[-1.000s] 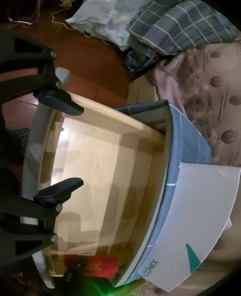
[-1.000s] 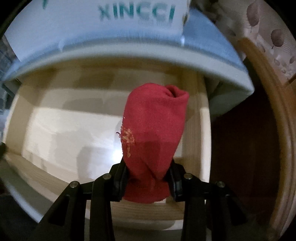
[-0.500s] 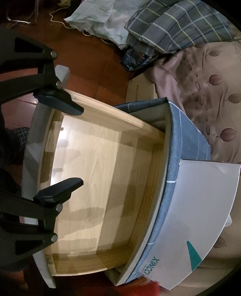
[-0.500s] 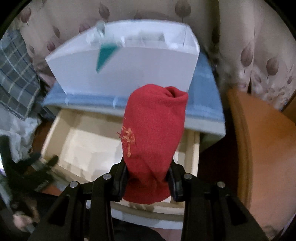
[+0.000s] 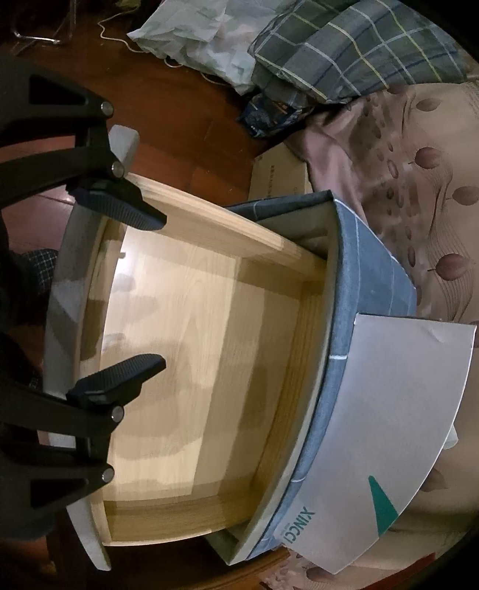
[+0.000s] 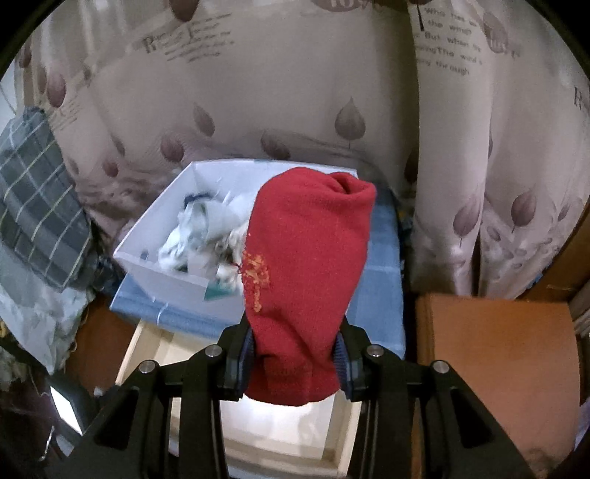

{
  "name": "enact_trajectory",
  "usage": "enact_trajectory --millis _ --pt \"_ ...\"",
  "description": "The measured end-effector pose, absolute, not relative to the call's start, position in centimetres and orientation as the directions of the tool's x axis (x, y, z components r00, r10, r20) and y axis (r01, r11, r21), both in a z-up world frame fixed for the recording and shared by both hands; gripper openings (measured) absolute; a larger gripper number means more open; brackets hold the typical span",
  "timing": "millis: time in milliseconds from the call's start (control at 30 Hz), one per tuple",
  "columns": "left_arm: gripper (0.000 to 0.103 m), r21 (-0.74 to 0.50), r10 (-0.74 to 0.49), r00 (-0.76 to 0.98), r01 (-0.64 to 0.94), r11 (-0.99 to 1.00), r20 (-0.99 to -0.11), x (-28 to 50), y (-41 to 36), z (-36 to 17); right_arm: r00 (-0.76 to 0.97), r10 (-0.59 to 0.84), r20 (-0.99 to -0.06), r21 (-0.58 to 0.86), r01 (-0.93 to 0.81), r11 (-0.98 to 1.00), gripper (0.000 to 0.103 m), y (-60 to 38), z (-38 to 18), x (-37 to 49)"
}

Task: Take underwear out of drawer
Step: 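Carry the red sock into the white box and open right tool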

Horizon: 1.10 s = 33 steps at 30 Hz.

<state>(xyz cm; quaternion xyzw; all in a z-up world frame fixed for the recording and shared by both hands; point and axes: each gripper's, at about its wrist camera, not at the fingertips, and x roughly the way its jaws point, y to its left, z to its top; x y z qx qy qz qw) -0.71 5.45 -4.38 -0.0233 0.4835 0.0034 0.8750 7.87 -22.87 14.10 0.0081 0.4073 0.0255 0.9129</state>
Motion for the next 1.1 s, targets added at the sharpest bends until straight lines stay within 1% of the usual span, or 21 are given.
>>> enact_trajectory --millis 167,300,600,733,900,1000,1100 --pt "0.071 -0.043 -0.019 0.530 -0.033 0.999 -0.848 -0.6 5.5 -4.4 0.644 0.060 -0.763 0.041 -0.045 0.998 0.035 -23.1 14.8 12.2" --pt "0.071 -0.045 -0.019 0.527 -0.037 0.998 -0.850 -0.6 5.5 -4.4 0.618 0.081 -0.782 0.046 -0.072 0.996 0.035 -22.1 14.3 15.1" --pt "0.071 -0.056 -0.030 0.524 -0.035 0.998 -0.851 -0.5 5.5 -4.6 0.536 0.135 -0.833 0.086 -0.116 0.990 0.036 -18.9 9.6 20.6" --pt "0.071 -0.054 -0.030 0.525 -0.031 0.998 -0.851 -0.5 5.5 -4.6 0.544 0.067 -0.836 0.006 -0.113 0.994 0.040 -18.1 8.1 22.0" --pt "0.071 -0.051 -0.029 0.525 -0.028 0.998 -0.851 -0.5 5.4 -4.7 0.541 -0.029 -0.840 -0.077 -0.067 0.995 0.043 -18.2 7.2 24.2" --pt "0.071 -0.050 -0.030 0.523 -0.024 0.998 -0.852 -0.4 5.4 -4.9 0.539 -0.065 -0.840 -0.109 -0.050 0.993 0.046 -18.1 6.9 25.2" --pt "0.071 -0.052 -0.032 0.524 -0.024 0.998 -0.851 -0.4 5.4 -5.0 0.531 -0.070 -0.844 -0.100 -0.027 0.995 0.051 -18.2 6.3 25.8"
